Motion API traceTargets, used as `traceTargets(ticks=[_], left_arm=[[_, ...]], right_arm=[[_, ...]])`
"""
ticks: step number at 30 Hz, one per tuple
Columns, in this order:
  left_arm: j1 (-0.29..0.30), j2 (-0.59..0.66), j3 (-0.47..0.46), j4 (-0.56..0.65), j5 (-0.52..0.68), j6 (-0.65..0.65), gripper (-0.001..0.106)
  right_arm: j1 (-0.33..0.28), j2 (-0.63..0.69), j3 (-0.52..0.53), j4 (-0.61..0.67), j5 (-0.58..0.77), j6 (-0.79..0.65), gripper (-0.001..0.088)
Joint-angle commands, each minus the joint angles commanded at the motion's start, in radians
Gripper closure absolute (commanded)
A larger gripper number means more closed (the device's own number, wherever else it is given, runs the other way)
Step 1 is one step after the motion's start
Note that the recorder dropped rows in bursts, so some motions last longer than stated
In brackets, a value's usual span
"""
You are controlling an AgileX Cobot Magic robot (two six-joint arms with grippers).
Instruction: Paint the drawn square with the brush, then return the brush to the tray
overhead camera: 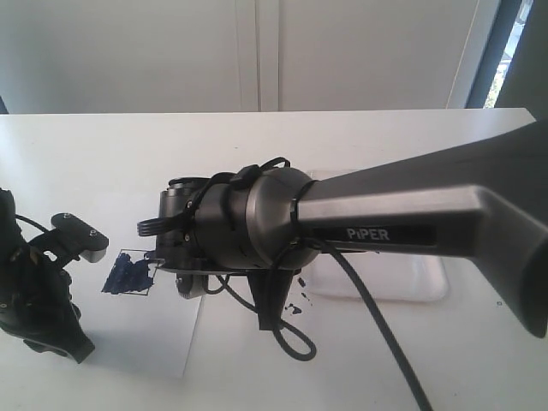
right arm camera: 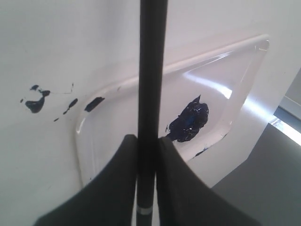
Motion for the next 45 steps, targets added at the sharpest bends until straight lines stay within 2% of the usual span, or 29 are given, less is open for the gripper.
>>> traceTargets(ticks=[19,30,34,45], left_arm=[[0.000,0.000,0.000,0.000,-0.001,0.000,0.071],[0.000,0.000,0.000,0.000,-0.003,0.000,0.071],[0.000,0.000,0.000,0.000,-0.005,0.000,0.071],[0.000,0.000,0.000,0.000,-0.002,0.000,0.071]], right_arm=[[0.000,0.000,0.000,-0.024,0.031,0.015,0.0868],[0.000,0.000,0.000,0.032,0.033,-0.070,0.0868],[0.016,-0.004,0.000,0.061,0.044,-0.116,0.0868],[0.057,-0.006,0.000,0.087,0.077,-0.124,0.0868]])
